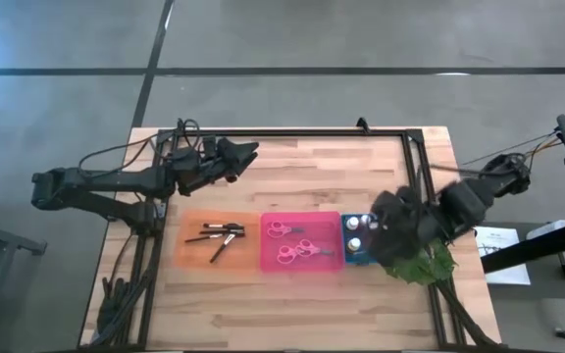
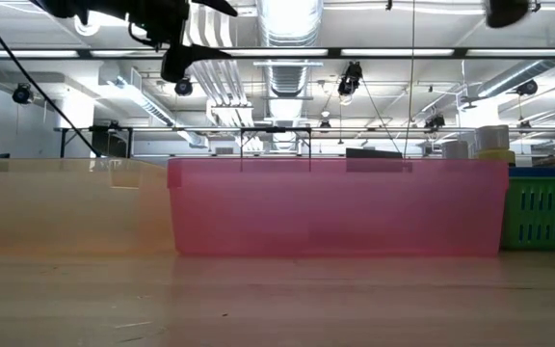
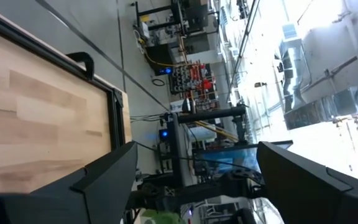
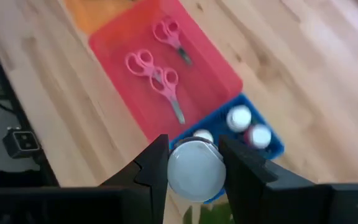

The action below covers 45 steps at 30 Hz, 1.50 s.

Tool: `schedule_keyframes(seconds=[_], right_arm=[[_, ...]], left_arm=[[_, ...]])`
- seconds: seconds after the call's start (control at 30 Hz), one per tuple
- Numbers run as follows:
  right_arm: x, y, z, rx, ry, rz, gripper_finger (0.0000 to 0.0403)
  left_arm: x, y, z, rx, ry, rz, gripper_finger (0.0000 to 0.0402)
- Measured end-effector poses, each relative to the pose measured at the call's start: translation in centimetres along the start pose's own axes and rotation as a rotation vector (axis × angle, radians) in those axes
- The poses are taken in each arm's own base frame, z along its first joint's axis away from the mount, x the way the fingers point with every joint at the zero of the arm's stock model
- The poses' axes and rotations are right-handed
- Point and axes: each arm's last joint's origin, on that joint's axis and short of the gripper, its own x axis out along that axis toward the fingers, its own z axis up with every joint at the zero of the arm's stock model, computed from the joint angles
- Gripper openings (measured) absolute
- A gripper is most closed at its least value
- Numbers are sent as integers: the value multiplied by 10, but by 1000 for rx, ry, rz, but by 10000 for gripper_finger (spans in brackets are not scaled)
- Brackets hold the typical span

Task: Pick & Place Paint Supplies
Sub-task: Put the brown paint bottle into the blue bin

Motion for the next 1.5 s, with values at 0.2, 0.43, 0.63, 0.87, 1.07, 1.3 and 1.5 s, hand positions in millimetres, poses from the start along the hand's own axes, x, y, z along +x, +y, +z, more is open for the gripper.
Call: schedule_keyframes(seconds=[0.2,0.43,0.63,0.87,1.07,1.3,1.5], right_arm=[[19,6,-33,177,23,-86,111],[33,8,-55,332,-31,-149,111],[47,6,-69,350,-55,-207,111],[65,5,-78,329,-80,-278,111],[75,3,-85,387,-94,-298,111],[87,6,-92,394,-113,-310,111],[99,7,-97,393,-120,-338,111]], left_arm=[[0,1,-1,11,23,0,336],[0,1,-1,10,37,-6,336],[-1,0,-2,11,39,-12,336],[-1,0,-2,10,34,-13,336],[-1,-1,-1,3,24,-22,336],[-1,-1,-1,3,15,-19,336],[-1,-1,-1,3,13,-19,336]])
